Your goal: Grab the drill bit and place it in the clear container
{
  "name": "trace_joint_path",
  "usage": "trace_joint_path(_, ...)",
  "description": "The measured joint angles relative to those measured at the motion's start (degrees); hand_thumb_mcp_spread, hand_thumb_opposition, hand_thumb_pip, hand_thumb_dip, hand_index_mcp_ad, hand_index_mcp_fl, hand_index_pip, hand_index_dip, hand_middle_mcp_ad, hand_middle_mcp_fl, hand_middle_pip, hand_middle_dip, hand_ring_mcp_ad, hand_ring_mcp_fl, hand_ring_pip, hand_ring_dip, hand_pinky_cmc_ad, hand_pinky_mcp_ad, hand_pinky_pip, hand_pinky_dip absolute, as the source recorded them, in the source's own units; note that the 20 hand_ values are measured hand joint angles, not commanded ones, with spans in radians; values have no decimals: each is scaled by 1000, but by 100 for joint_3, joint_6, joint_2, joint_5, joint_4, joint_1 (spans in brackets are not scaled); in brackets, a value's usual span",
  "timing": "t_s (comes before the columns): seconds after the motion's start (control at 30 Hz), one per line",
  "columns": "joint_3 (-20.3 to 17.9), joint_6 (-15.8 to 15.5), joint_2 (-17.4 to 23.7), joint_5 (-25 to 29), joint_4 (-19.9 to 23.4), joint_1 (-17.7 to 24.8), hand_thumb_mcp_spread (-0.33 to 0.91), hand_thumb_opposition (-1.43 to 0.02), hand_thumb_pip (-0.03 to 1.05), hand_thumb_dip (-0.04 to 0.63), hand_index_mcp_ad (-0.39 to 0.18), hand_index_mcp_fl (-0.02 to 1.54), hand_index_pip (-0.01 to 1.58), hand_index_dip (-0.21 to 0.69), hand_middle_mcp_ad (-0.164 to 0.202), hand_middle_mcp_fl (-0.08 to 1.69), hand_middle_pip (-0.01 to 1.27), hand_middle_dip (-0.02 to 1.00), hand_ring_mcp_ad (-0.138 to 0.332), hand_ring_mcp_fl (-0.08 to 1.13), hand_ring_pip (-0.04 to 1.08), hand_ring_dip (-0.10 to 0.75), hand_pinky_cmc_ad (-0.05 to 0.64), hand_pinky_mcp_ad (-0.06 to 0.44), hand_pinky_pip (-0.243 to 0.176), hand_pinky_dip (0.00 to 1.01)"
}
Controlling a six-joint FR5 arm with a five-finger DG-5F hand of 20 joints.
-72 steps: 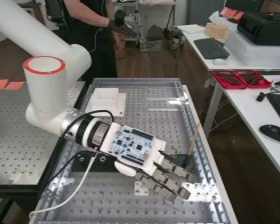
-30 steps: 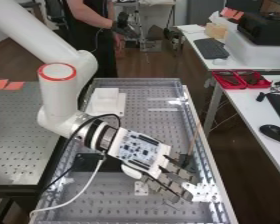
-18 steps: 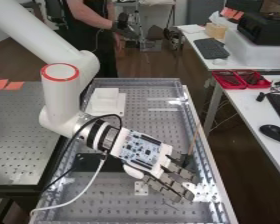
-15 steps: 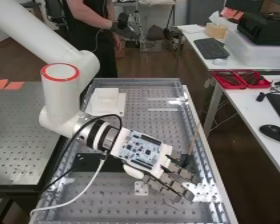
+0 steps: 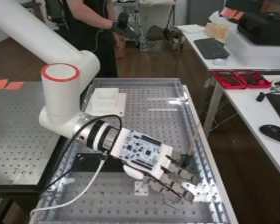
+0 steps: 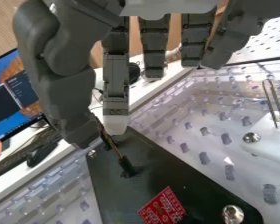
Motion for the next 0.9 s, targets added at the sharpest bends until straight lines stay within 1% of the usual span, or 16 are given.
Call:
trace_joint_path(0.1, 1, 0, 0, -1, -1, -1, 497, -803, 543, 274, -84, 403, 1204, 267, 94, 147, 129, 239, 206, 31, 94, 161, 316, 164, -45, 182)
trace_joint_path(0.2, 1, -5, 0, 6, 0, -1, 497, -801, 543, 274, -87, 440, 1204, 267, 94, 147, 129, 239, 206, 31, 94, 161, 316, 164, -45, 182)
trace_joint_path(0.37, 20, -22, -11, 20, -2, -11, 504, -817, 545, 274, -87, 440, 1204, 267, 91, 147, 129, 239, 204, 30, 98, 157, 316, 164, -45, 182)
trace_joint_path(0.47, 22, -35, -13, 21, 10, -12, 504, -817, 548, 274, -87, 469, 1204, 267, 91, 147, 129, 239, 202, 51, 98, 161, 316, 164, -45, 182)
trace_joint_path(0.77, 76, -64, -29, 20, -4, -29, 494, -817, 545, 274, -89, 469, 1203, 267, 94, 152, 129, 239, 202, 51, 94, 161, 316, 164, -45, 182)
trace_joint_path(0.9, 76, -64, -30, 21, -4, -30, 510, -817, 545, 274, -89, 473, 1199, 267, 94, 152, 129, 239, 202, 51, 94, 161, 316, 164, -45, 182)
